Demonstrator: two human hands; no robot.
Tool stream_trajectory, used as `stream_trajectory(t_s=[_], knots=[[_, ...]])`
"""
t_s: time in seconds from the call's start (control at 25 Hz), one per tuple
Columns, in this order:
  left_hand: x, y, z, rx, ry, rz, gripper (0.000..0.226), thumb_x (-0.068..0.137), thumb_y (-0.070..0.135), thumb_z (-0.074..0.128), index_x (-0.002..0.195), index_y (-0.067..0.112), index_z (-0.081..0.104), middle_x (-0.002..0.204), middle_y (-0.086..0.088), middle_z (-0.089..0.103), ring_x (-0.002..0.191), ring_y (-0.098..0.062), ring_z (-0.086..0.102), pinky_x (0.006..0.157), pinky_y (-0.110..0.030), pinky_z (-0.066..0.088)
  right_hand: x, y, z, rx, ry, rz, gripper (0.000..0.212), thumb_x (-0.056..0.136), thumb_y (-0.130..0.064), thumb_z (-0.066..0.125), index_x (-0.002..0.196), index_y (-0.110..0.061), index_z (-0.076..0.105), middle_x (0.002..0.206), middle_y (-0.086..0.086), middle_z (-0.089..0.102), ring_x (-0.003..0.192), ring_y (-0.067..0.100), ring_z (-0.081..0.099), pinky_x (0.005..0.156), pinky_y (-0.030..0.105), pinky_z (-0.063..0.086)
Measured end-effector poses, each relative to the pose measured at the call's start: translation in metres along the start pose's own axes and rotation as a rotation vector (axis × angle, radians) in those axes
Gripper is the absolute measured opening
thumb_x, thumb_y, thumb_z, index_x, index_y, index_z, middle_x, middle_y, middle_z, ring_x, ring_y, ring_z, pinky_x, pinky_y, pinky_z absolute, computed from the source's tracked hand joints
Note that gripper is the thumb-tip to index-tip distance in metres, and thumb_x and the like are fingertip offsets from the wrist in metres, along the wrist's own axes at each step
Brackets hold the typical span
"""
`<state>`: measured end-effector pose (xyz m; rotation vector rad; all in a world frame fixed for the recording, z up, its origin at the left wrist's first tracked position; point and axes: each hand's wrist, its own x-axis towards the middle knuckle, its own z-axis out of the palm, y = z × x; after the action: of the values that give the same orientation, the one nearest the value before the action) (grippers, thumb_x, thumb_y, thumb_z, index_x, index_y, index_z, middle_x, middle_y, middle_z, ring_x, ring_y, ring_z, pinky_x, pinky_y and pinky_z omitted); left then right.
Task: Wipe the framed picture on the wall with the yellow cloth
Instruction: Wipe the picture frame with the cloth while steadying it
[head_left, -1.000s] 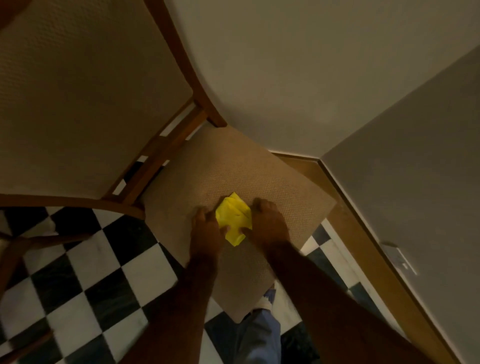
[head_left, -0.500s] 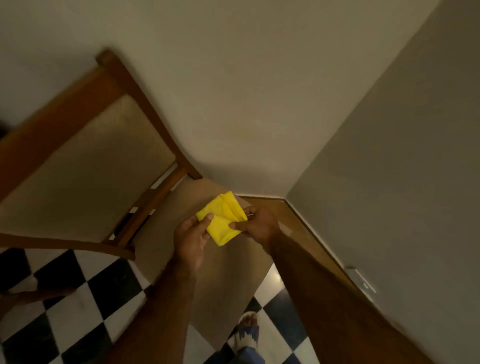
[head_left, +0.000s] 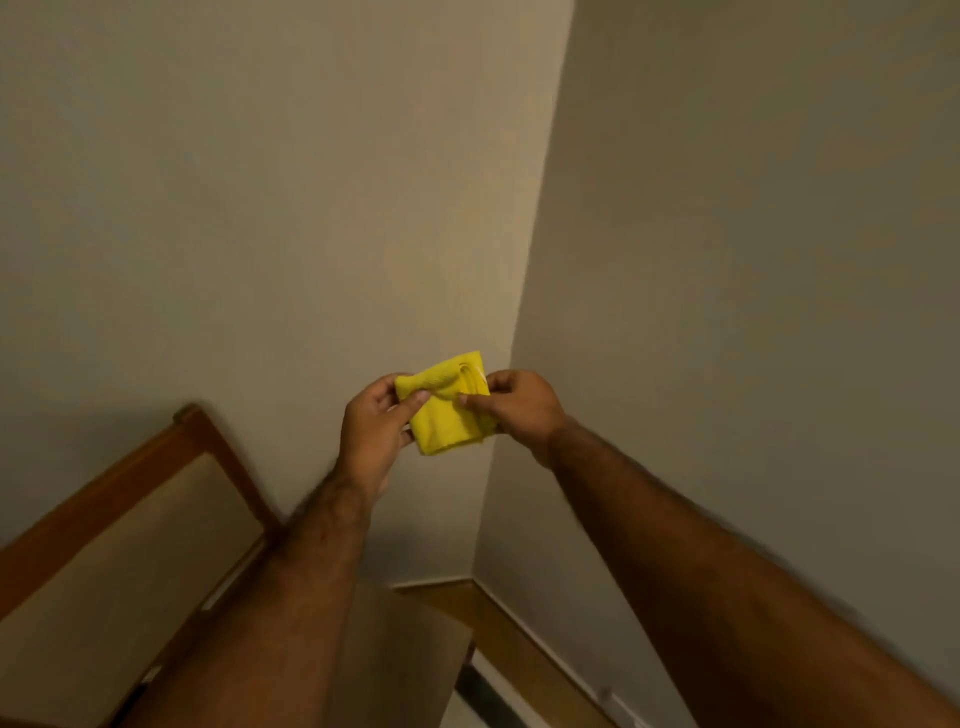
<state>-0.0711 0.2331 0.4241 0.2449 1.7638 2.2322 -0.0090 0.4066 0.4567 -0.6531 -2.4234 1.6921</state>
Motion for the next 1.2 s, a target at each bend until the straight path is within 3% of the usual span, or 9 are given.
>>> stream_trajectory(t_s=[0.08, 0.2, 0.36, 0.56, 0.68, 0.88, 1.0, 1.12, 1.2], knots=[[0.005, 0.064, 0.047, 0.009, -0.024, 0.158, 0.019, 0.091, 0.003, 0.067, 0.099, 0.020, 0.066, 0.099, -0.003, 0.074, 0.092, -0.021, 0.069, 0.068, -0.032, 0.062, -0.012, -0.054, -0.051, 0.017, 0.091, -0.111, 0.034, 0.080, -0.026, 0.085, 0.098, 0.002, 0.076, 0.097, 0.022, 0.078, 0.094, 0.037, 0.075, 0.087, 0.060, 0.059], [0.002, 0.159, 0.126, 0.015, 0.025, 0.470, 0.021, 0.092, 0.009, 0.068, 0.107, 0.024, 0.067, 0.109, -0.007, 0.072, 0.099, -0.022, 0.068, 0.085, -0.038, 0.056, -0.042, -0.136, -0.121, 0.068, 0.230, -0.293, 0.033, 0.083, -0.026, 0.083, 0.101, 0.000, 0.076, 0.103, 0.027, 0.077, 0.103, 0.045, 0.074, 0.086, 0.060, 0.060], [-0.022, 0.271, 0.219, -0.032, 0.093, 0.777, 0.023, 0.097, 0.029, 0.064, 0.119, 0.031, 0.067, 0.121, 0.003, 0.071, 0.108, -0.016, 0.067, 0.087, -0.033, 0.056, -0.102, -0.239, -0.208, 0.021, 0.388, -0.514, 0.030, 0.083, -0.028, 0.083, 0.103, -0.005, 0.078, 0.097, 0.018, 0.081, 0.094, 0.036, 0.078, 0.082, 0.055, 0.064], [-0.082, 0.416, 0.335, -0.073, -0.002, 1.036, 0.025, 0.095, 0.029, 0.063, 0.120, 0.027, 0.068, 0.115, 0.002, 0.072, 0.107, -0.019, 0.068, 0.084, -0.027, 0.055, -0.210, -0.353, -0.340, -0.083, 0.575, -0.697, 0.037, 0.079, -0.023, 0.088, 0.109, -0.003, 0.077, 0.102, 0.017, 0.080, 0.095, 0.031, 0.079, 0.082, 0.050, 0.065], [-0.122, 0.485, 0.390, -0.109, 0.004, 1.180, 0.028, 0.095, 0.031, 0.062, 0.121, 0.022, 0.068, 0.117, -0.003, 0.072, 0.107, -0.024, 0.067, 0.088, -0.038, 0.058, -0.268, -0.404, -0.399, -0.113, 0.685, -0.775, 0.040, 0.077, -0.023, 0.089, 0.108, -0.001, 0.077, 0.102, 0.016, 0.080, 0.095, 0.030, 0.078, 0.080, 0.047, 0.066], [-0.174, 0.563, 0.464, -0.134, -0.018, 1.328, 0.036, 0.097, 0.041, 0.061, 0.125, 0.018, 0.063, 0.119, -0.001, 0.069, 0.104, -0.016, 0.062, 0.082, -0.028, 0.053, -0.340, -0.456, -0.471, -0.280, 0.889, -0.889, 0.036, 0.078, -0.030, 0.088, 0.091, 0.002, 0.076, 0.083, 0.011, 0.076, 0.088, 0.037, 0.078, 0.077, 0.049, 0.066], [-0.180, 0.593, 0.491, -0.161, -0.003, 1.322, 0.035, 0.097, 0.038, 0.062, 0.125, 0.017, 0.063, 0.118, -0.002, 0.068, 0.103, -0.015, 0.059, 0.084, -0.026, 0.049, -0.384, -0.461, -0.520, -0.616, 1.190, -0.950, 0.039, 0.088, -0.043, 0.076, 0.107, -0.009, 0.077, 0.101, 0.008, 0.080, 0.084, 0.018, 0.074, 0.074, 0.026, 0.057], [-0.168, 0.615, 0.507, -0.154, 0.061, 1.249, 0.034, 0.097, 0.034, 0.062, 0.127, 0.017, 0.062, 0.126, -0.006, 0.068, 0.111, -0.022, 0.062, 0.085, -0.025, 0.045, -0.432, -0.452, -0.586, -0.995, 1.512, -0.927, 0.053, 0.095, -0.047, 0.064, 0.131, -0.008, 0.065, 0.132, 0.015, 0.069, 0.122, 0.029, 0.064, 0.100, 0.033, 0.048], [-0.160, 0.629, 0.518, -0.130, 0.120, 1.177, 0.037, 0.097, 0.033, 0.061, 0.129, 0.015, 0.060, 0.130, -0.009, 0.067, 0.117, -0.027, 0.062, 0.087, -0.025, 0.043, -0.459, -0.445, -0.628, -1.185, 1.657, -0.803, 0.069, 0.097, -0.048, 0.058, 0.149, -0.004, 0.049, 0.155, 0.021, 0.049, 0.149, 0.034, 0.041, 0.122, 0.041, 0.033]])
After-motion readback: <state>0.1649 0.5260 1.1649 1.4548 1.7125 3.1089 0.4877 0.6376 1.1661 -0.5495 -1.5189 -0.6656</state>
